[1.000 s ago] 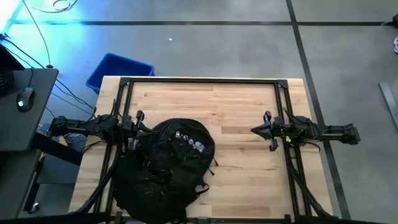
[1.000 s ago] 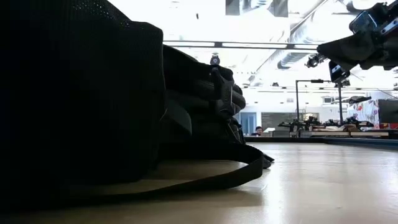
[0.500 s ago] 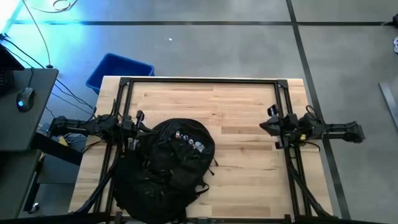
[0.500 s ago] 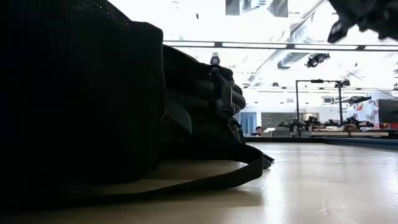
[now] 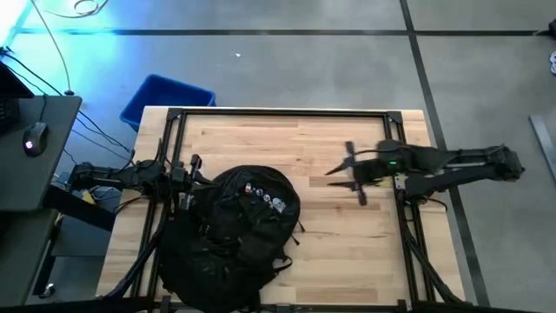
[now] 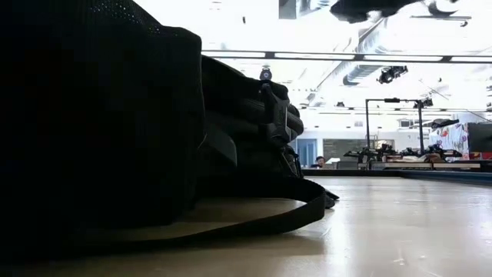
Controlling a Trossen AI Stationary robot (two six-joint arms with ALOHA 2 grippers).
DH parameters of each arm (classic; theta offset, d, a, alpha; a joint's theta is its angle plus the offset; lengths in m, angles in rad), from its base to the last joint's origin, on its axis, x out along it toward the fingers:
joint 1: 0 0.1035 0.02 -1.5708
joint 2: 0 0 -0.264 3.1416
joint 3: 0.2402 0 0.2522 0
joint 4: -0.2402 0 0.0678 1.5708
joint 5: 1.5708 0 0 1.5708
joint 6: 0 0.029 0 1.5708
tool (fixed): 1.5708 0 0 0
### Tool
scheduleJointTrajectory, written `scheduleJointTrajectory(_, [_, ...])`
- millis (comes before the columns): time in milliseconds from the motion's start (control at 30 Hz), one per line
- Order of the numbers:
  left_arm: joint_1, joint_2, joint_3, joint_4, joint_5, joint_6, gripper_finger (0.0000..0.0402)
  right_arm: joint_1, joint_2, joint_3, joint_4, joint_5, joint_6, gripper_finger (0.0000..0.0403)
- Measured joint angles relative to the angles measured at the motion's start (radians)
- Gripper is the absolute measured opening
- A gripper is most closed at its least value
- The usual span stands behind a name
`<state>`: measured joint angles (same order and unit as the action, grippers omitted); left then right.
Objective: Unpack backpack
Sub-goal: Open the black backpack
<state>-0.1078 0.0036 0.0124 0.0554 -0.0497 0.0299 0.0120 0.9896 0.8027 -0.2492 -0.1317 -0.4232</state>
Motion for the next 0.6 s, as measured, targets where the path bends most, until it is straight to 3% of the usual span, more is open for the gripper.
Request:
scheduleJointTrajectory(133, [0.001, 0.000, 0.000, 0.023, -0.039, -0.026, 0.0000, 0.005, 0.199, 0.051, -0.051, -0.031, -0.160, 0.0215])
scheduleJointTrajectory(267, [0.000, 0.000, 0.000, 0.038, -0.041, -0.214, 0.0000, 0.029, 0.372, 0.052, -0.011, -0.037, -0.319, 0.0252])
scheduleJointTrajectory(600, [0.000, 0.000, 0.000, 0.121, -0.076, -0.348, 0.0000, 0.127, 0.639, 0.051, 0.250, 0.081, -0.596, 0.0261])
